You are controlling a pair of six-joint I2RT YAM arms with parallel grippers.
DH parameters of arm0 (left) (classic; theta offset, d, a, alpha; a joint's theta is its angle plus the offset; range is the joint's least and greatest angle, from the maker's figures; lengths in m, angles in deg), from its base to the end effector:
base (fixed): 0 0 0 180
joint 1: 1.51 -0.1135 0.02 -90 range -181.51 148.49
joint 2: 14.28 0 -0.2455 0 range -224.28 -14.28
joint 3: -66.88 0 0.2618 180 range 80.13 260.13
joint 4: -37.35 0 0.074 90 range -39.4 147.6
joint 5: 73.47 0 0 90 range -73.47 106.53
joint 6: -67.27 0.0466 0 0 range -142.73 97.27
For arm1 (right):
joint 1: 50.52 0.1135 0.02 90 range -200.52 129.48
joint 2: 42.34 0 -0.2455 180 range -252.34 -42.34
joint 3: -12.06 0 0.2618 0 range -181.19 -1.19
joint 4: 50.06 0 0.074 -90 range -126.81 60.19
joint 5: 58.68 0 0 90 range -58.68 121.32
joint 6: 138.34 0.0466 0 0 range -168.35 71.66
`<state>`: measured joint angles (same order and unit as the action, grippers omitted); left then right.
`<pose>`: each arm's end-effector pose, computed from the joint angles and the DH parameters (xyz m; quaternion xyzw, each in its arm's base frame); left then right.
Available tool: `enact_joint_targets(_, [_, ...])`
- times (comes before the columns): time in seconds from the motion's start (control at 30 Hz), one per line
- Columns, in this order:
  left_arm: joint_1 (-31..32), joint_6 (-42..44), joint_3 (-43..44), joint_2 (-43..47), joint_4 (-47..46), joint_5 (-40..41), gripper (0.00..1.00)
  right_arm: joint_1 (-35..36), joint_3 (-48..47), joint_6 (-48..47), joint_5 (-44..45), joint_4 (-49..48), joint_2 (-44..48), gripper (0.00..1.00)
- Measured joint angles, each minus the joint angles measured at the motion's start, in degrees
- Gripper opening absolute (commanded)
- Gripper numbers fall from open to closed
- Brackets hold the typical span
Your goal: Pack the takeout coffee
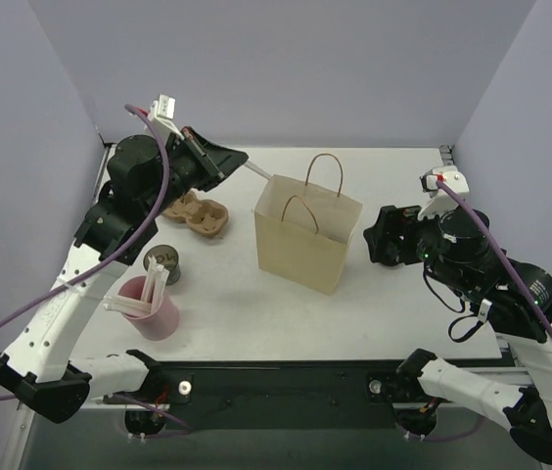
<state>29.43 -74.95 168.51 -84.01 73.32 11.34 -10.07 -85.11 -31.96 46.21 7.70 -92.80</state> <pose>0.2357 -0.1462 0.4736 -0.1046 0.7241 -0.4766 0.4873 0.1296 0.0947 0.4706 -0.0790 0.7657 0.2120 0.6020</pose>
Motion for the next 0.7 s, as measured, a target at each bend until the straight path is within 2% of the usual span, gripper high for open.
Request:
enact_joint_targets(0.3, [0.48,2.82,3.08,1.64,-0.68,3.74,0.0,0.0,0.66,-0.74,0.81,0.09,0.22,1.0])
enact_joint_targets(0.57, [0.48,3.28,3.78,1.68,1.07,0.17,0.0,0.0,0.66,-1.2,1.25,0.11,-0.02,1.0])
enact_joint_targets(0.7, [0.48,1.31,0.48,2.86,0.26,-2.97,0.0,-0.02,0.66,-1.05,1.4,0.11,-0.04,1.0])
